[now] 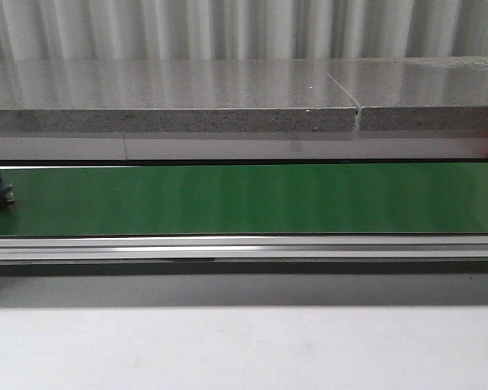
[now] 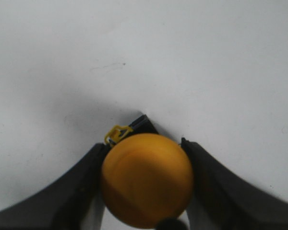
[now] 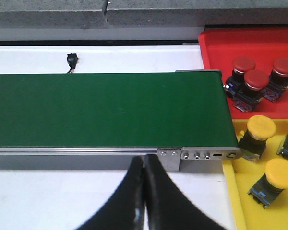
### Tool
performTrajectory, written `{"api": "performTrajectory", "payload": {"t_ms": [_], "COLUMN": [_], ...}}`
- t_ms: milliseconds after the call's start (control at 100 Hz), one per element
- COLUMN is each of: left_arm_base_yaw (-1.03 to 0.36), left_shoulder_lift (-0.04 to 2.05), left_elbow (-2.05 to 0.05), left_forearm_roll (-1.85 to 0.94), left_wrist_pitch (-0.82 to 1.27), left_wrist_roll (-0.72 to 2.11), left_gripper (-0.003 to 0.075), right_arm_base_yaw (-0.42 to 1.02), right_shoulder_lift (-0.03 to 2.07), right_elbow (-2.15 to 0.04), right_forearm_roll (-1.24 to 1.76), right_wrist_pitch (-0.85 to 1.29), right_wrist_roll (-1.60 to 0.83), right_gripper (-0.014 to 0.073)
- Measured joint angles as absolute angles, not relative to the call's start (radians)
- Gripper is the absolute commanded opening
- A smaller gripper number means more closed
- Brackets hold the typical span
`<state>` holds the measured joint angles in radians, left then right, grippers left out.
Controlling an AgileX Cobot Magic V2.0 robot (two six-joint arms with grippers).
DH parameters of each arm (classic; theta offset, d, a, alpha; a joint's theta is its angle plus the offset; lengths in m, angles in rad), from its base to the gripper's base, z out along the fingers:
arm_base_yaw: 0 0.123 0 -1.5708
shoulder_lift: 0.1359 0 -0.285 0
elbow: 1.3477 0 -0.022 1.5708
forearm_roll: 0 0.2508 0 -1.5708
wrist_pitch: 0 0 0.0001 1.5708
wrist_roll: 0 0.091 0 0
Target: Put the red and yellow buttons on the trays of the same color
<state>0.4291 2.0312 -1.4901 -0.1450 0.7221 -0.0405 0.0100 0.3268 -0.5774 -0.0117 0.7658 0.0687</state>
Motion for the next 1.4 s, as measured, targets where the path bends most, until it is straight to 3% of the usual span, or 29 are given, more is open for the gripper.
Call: {"api": "performTrajectory", "payload": {"t_ms": [170, 420, 750, 1100, 1400], "left_arm_base_yaw": [0.429, 0.429, 0.408, 0.315, 0.209], "left_shoulder_lift": [2.031, 2.001, 1.792, 1.554, 1.541], "left_elbow": [-1.49, -1.49, -1.429, -1.282, -1.253], "left_forearm_roll": [-0.145, -0.141, -0.1, -0.096, -0.096], "left_wrist_pitch": [0.722, 0.754, 0.86, 0.913, 0.926], "left_wrist_roll": [-0.041, -0.039, -0.018, 0.029, 0.038], "left_gripper": [0.0143, 0.0143, 0.0142, 0.0142, 0.0142], "right_arm_base_yaw": [0.01, 0.01, 0.01, 0.01, 0.01], "right_shoulder_lift": [0.327, 0.327, 0.327, 0.327, 0.327], "right_elbow": [-0.577, -0.577, -0.577, -0.577, -0.577], "right_forearm_roll": [-0.012, -0.012, -0.012, -0.012, -0.012], "right_wrist_pitch": [0.766, 0.766, 0.766, 0.766, 0.766], "right_wrist_roll": [0.069, 0.069, 0.069, 0.069, 0.069], "right_gripper": [-0.006, -0.006, -0.006, -0.006, -0.006]}}
